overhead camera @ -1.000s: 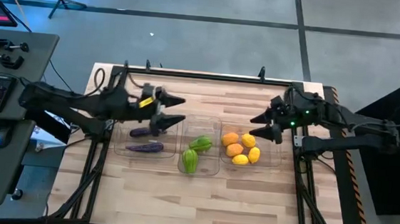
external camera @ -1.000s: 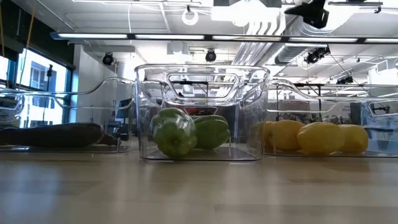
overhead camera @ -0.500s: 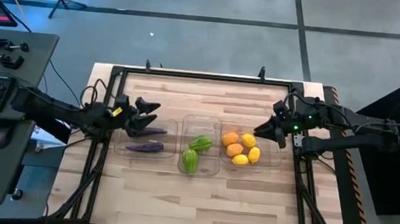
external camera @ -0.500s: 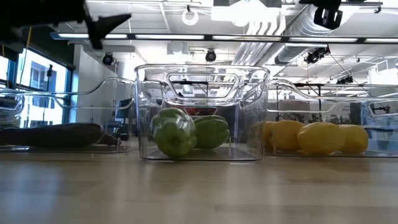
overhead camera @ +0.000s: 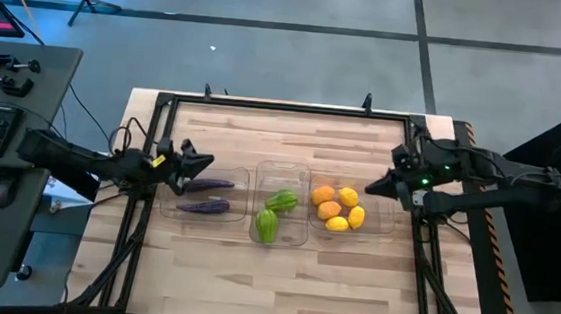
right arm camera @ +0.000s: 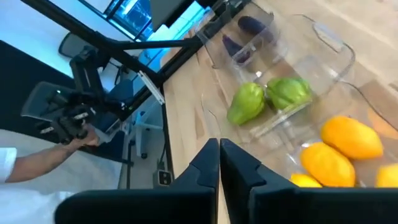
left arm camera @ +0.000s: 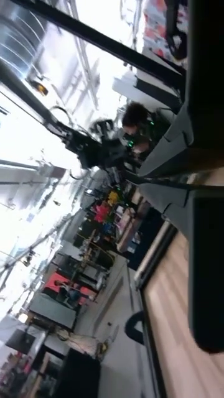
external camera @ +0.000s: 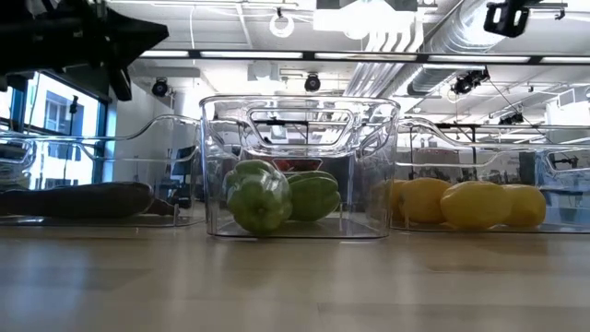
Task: Sort produce into baskets
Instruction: Return to Home Position
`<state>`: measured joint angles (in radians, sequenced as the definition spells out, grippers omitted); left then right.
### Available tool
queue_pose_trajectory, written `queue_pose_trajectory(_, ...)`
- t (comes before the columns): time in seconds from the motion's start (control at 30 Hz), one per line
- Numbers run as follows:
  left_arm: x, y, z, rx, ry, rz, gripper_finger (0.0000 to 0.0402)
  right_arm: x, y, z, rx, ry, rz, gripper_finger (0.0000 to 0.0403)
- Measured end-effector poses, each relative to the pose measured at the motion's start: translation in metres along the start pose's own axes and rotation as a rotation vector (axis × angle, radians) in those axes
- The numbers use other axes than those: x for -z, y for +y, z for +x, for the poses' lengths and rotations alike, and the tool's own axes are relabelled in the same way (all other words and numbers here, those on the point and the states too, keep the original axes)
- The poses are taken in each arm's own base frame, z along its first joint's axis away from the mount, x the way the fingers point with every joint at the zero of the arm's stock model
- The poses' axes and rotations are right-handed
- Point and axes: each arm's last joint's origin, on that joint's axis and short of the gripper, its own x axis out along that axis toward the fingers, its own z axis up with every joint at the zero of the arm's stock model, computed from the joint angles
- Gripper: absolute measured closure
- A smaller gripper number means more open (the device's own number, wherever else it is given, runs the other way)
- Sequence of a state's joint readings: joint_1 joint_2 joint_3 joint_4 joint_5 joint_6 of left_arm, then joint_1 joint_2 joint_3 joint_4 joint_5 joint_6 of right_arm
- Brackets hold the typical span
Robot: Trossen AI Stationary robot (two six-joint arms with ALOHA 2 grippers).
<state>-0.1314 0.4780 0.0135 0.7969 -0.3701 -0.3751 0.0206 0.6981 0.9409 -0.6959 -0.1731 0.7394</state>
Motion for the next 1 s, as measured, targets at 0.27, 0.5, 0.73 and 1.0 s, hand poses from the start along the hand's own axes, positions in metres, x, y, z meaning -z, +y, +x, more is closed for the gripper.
queue_pose_trajectory(0.27,-0.003,0.000,-0.002,-0.010,-0.027,0.007,0.0399,0.021,-0.004,-0.042,-0.023,-0.128,-0.057,0.0402)
queue_pose_trajectory(0.5,-0.003,0.000,-0.002,0.006,-0.018,-0.022,0.0392,0.050,-0.031,-0.033,-0.152,-0.251,-0.114,0.0403)
queue_pose_trajectory(0.73,-0.002,0.000,-0.002,0.002,-0.007,-0.018,0.0392,0.076,-0.058,0.001,-0.316,-0.348,-0.193,0.0403)
queue_pose_trajectory(1.0,-0.002,0.000,-0.002,0.002,-0.007,-0.018,0.0392,0.087,-0.074,0.011,-0.305,-0.446,-0.368,0.0403)
